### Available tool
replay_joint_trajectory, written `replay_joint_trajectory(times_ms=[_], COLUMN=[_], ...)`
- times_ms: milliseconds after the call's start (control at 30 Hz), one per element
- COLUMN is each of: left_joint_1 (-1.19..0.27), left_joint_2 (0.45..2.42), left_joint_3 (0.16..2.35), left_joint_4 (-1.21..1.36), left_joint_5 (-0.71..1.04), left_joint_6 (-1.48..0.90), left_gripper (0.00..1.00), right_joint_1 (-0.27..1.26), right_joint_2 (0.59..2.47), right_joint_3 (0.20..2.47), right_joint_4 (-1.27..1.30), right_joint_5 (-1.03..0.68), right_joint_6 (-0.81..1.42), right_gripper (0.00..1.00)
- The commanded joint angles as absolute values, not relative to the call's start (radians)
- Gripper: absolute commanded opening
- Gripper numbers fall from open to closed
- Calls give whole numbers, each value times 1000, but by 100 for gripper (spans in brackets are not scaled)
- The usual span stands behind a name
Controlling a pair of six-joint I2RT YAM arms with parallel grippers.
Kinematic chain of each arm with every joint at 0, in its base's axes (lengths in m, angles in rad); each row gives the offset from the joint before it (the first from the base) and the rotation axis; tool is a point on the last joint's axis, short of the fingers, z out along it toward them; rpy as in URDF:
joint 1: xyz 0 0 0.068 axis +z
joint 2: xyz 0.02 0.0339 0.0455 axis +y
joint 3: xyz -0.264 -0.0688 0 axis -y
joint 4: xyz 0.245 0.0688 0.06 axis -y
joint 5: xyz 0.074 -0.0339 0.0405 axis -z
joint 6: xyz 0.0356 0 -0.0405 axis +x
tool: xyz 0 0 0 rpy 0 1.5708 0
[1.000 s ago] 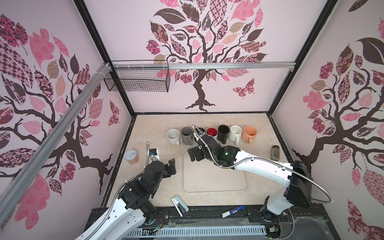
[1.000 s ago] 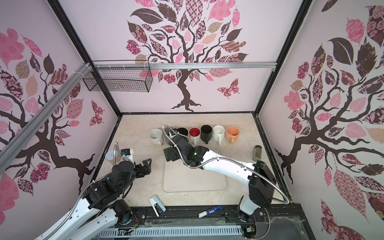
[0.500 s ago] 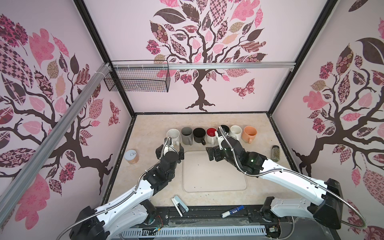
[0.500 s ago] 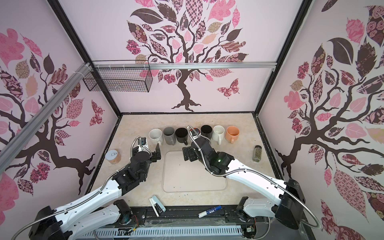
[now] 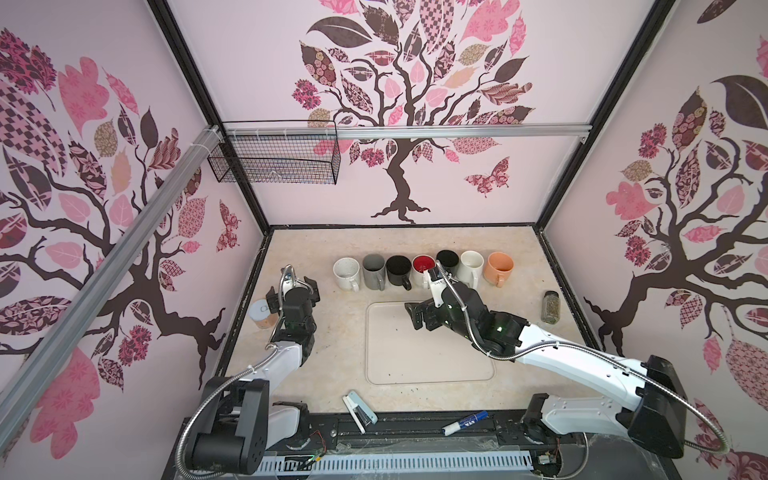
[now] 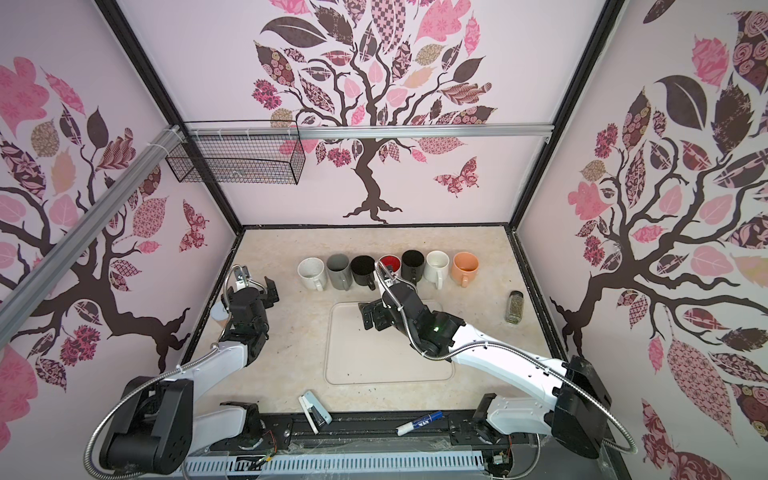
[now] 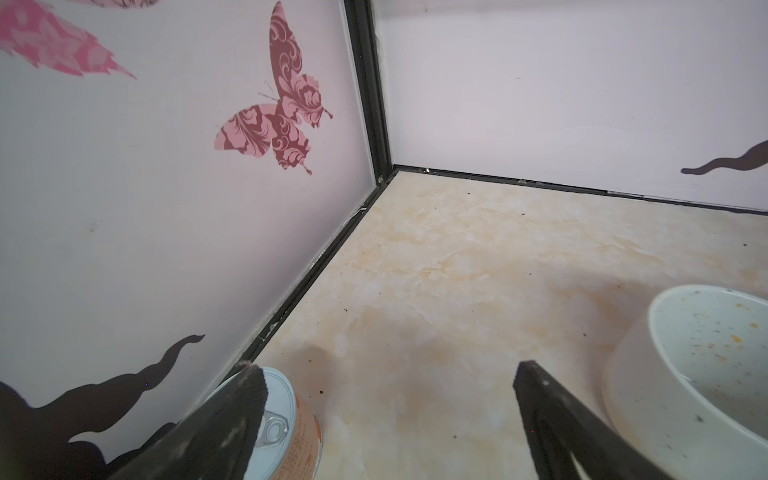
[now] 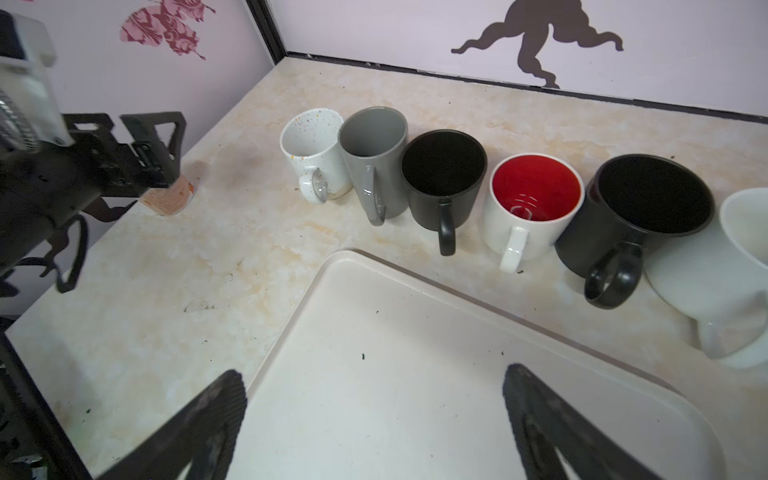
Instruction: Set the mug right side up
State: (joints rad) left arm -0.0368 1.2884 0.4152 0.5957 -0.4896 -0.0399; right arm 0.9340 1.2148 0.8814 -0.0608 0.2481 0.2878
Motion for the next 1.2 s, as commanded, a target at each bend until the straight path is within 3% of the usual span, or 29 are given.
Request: replay_joint_trajectory(times_ms=[0,100,400,833,1000,1167], left_joint_1=[33,31,26,21,22,22], left_joint_2=[1406,1538,1577,1576,1578,1577], left_joint_3=[405,410,387,385,386,387], left_joint_4=[714,831,915,916,915,915], left_joint_5=[-259,-162,-117,-124,-124,-124], left_joint_6=[-115,-63,-40,-37,-38,-38], left_gripper=[96,96,96,96,96,96], right_joint_1=[962,967,903,532,381,358], right_joint_2=[1138,1134,1159,1084,1241,1414], right_joint_3=[810,782,757,561,489,357], right_joint_4=[88,128,184,468,672,1039], right_joint_5=[238,183,276,593,652,729], right_joint_6=[206,164,124,-24,-1,-107], right_gripper=[100,100,100,100,100,100])
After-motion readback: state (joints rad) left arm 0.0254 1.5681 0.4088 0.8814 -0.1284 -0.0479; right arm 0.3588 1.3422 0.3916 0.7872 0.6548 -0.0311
